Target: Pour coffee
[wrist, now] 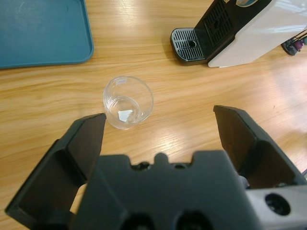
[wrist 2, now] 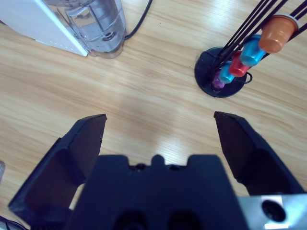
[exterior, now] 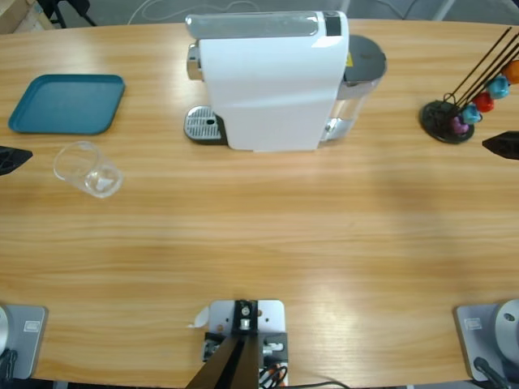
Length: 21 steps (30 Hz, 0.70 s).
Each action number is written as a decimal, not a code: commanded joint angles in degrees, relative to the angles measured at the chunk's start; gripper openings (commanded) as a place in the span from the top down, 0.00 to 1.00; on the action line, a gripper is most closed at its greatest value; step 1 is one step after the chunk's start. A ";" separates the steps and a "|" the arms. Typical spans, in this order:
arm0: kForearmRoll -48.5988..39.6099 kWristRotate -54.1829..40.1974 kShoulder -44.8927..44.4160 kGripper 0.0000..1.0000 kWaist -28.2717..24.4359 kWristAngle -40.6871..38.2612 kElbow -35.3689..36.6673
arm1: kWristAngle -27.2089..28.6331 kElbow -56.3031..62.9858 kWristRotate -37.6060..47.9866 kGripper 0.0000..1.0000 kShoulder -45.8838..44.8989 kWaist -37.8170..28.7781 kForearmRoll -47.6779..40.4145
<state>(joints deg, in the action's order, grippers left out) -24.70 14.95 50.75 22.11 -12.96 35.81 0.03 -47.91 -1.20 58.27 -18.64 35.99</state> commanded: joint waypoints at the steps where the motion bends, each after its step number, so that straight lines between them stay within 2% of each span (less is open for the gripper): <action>1: 0.67 2.91 1.92 0.00 0.49 0.13 1.05 | -0.01 1.24 -0.56 0.00 1.35 -0.61 0.07; 5: 0.80 8.36 9.51 0.00 0.21 -3.02 14.13 | -0.12 1.68 -0.39 0.00 1.44 -0.61 -0.64; 8: 0.80 11.86 16.63 0.00 0.21 -8.91 19.93 | -0.30 1.77 -0.81 0.00 1.83 -0.61 -0.83; 11: 2.27 19.59 23.50 0.01 0.12 -12.49 22.64 | -0.30 1.98 -0.82 0.00 1.07 -0.61 -0.92; 15: 12.15 29.91 33.33 0.00 0.42 -20.30 23.06 | -0.30 2.17 -0.82 0.00 0.35 -0.61 -1.02; 18: 16.48 31.20 40.41 0.01 0.56 -23.67 25.15 | 0.16 2.52 -0.82 0.00 -0.76 -0.61 -1.25; 21: 17.22 31.11 45.69 0.00 0.93 -28.56 28.90 | 0.23 2.79 -0.82 0.00 -1.30 -0.61 -1.50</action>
<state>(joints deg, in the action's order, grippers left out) -11.48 44.51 83.37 22.12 -33.60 59.82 0.03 -47.84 -1.49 58.24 -18.71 35.50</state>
